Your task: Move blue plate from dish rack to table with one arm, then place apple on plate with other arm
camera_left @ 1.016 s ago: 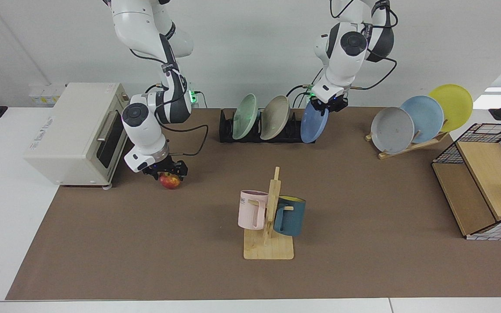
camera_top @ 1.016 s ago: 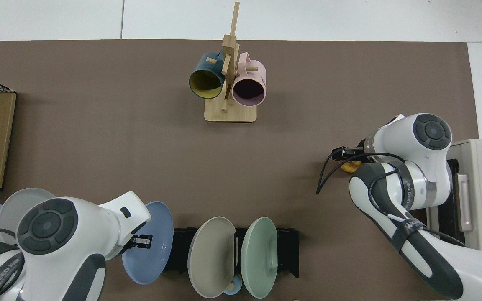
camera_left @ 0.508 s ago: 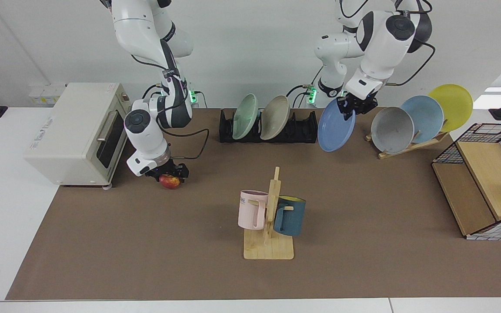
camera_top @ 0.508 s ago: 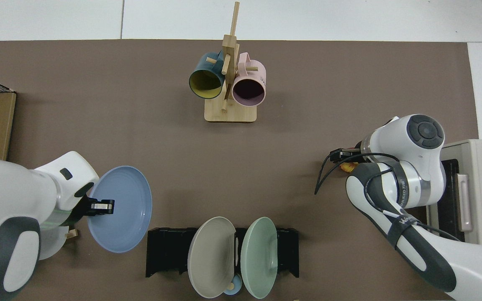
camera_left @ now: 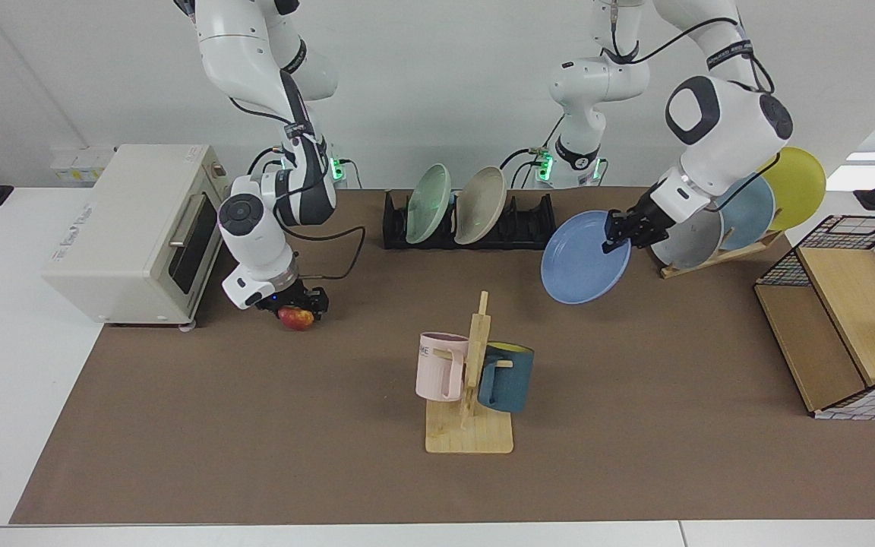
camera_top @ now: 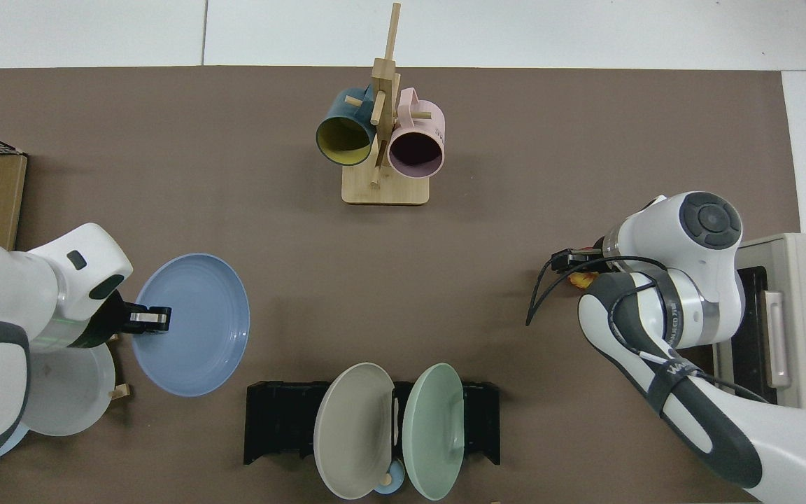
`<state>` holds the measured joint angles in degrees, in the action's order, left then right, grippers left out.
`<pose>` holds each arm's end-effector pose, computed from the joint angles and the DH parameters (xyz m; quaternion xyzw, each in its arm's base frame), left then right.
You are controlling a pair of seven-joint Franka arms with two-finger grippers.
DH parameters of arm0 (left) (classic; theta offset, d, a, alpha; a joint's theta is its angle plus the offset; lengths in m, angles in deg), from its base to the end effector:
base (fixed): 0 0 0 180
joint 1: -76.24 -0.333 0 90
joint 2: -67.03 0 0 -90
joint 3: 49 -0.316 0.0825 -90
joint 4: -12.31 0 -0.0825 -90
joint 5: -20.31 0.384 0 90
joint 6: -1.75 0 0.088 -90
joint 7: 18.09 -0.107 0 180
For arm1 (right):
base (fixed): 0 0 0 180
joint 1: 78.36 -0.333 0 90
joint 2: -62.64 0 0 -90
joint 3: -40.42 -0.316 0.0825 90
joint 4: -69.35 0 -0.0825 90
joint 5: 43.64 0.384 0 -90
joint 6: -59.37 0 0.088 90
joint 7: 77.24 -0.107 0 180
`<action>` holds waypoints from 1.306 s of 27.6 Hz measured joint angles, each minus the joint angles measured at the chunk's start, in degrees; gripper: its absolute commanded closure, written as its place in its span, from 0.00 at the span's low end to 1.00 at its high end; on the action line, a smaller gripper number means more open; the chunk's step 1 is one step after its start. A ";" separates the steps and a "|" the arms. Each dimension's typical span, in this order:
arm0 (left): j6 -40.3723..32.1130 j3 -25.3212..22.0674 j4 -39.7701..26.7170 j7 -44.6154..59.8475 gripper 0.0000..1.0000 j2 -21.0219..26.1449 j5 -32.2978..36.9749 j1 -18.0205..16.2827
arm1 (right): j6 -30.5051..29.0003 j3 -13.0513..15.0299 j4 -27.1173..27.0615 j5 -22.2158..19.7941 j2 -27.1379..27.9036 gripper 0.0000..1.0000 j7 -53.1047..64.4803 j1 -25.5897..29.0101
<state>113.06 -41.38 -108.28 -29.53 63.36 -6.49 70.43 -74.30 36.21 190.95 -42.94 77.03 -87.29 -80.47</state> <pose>0.5211 -0.0478 0.4442 0.9769 -0.0178 -0.0299 0.2106 0.5648 0.0622 0.2896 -0.9990 0.0378 0.0217 0.0105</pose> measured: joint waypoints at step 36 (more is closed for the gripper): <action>23.67 12.45 -1.75 -5.16 0.54 12.23 -17.38 3.58 | 13.49 0.08 -8.29 -0.10 -7.66 1.00 0.00 0.00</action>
<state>136.73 -28.94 -110.03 -34.69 75.59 -23.87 74.01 -60.81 36.29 182.67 -43.04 69.37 -87.29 -80.47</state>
